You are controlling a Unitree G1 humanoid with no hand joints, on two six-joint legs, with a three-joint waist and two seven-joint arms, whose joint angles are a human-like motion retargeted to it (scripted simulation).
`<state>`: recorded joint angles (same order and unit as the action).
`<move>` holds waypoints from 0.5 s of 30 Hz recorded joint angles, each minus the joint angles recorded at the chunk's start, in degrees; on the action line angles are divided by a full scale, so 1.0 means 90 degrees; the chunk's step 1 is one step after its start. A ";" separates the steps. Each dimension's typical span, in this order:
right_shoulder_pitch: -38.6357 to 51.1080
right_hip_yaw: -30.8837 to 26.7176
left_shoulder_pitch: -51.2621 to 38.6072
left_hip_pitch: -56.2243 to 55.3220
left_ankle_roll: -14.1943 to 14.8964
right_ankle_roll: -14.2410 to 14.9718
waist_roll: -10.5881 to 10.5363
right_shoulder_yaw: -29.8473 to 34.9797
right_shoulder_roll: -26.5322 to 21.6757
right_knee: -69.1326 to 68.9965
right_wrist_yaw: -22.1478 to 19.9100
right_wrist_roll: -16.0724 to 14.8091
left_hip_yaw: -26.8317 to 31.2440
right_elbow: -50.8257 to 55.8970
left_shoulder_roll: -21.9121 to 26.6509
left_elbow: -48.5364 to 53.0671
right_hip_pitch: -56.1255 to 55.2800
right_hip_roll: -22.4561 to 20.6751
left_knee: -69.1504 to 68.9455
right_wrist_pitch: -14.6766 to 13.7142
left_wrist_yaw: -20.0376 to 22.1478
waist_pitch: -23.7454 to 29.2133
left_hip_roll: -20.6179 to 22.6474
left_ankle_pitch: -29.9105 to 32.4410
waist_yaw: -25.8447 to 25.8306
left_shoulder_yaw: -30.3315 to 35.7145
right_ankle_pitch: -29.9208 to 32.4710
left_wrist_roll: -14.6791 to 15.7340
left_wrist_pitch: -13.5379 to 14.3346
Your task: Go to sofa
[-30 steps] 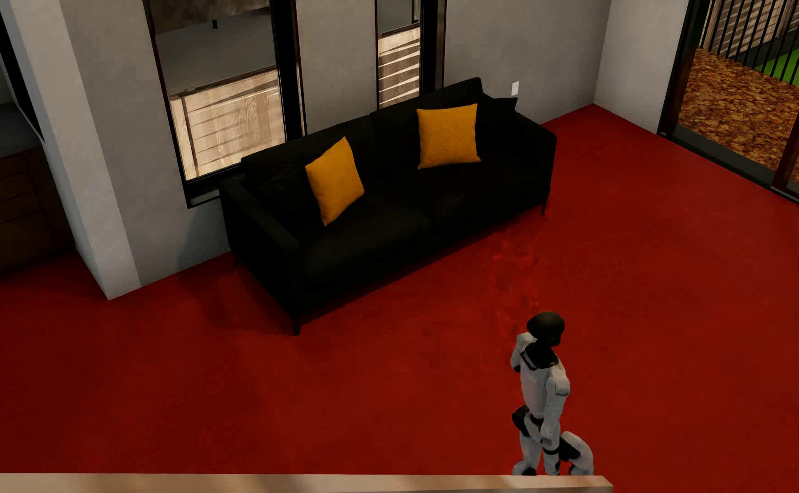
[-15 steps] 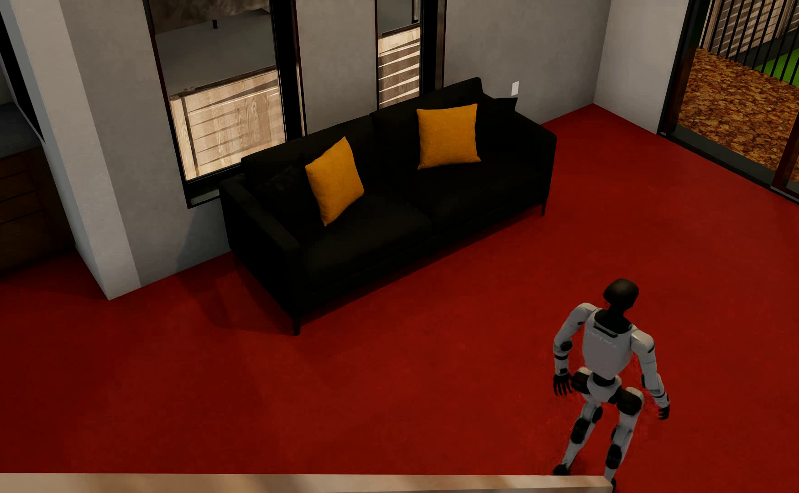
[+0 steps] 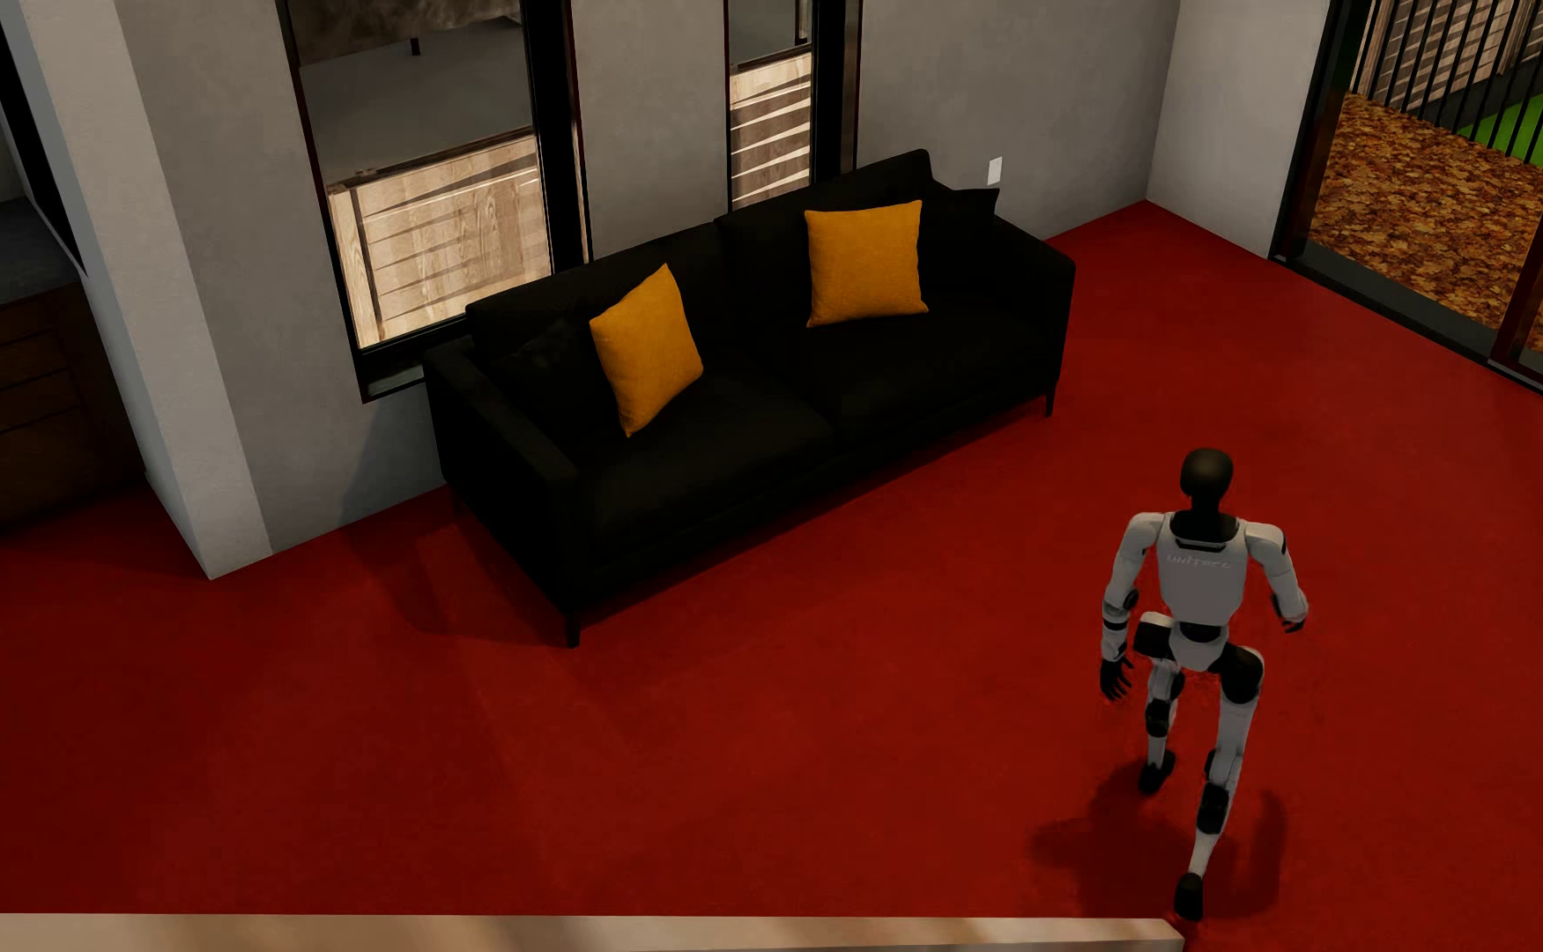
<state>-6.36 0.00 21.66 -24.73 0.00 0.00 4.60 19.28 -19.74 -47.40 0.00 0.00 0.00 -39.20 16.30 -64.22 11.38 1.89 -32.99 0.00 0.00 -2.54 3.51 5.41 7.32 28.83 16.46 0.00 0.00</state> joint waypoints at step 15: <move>-0.1920 0.0000 -0.1098 0.4613 0.0000 0.0000 -0.0071 0.1796 -0.0110 0.3409 0.0000 0.0000 0.0000 -0.2041 0.0412 0.3937 -0.3955 -0.0428 0.1343 0.0000 0.0000 0.0251 0.0187 -0.2899 -0.2775 -0.1380 -0.3191 0.0000 0.0000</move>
<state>-23.64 0.00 11.78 16.78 0.00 0.00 3.96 35.44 -20.72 -16.72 0.00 0.00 0.00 -57.56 20.00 -28.79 -24.22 -1.97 -20.91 0.00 0.00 -0.28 5.19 -20.68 -17.65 16.40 -12.26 0.00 0.00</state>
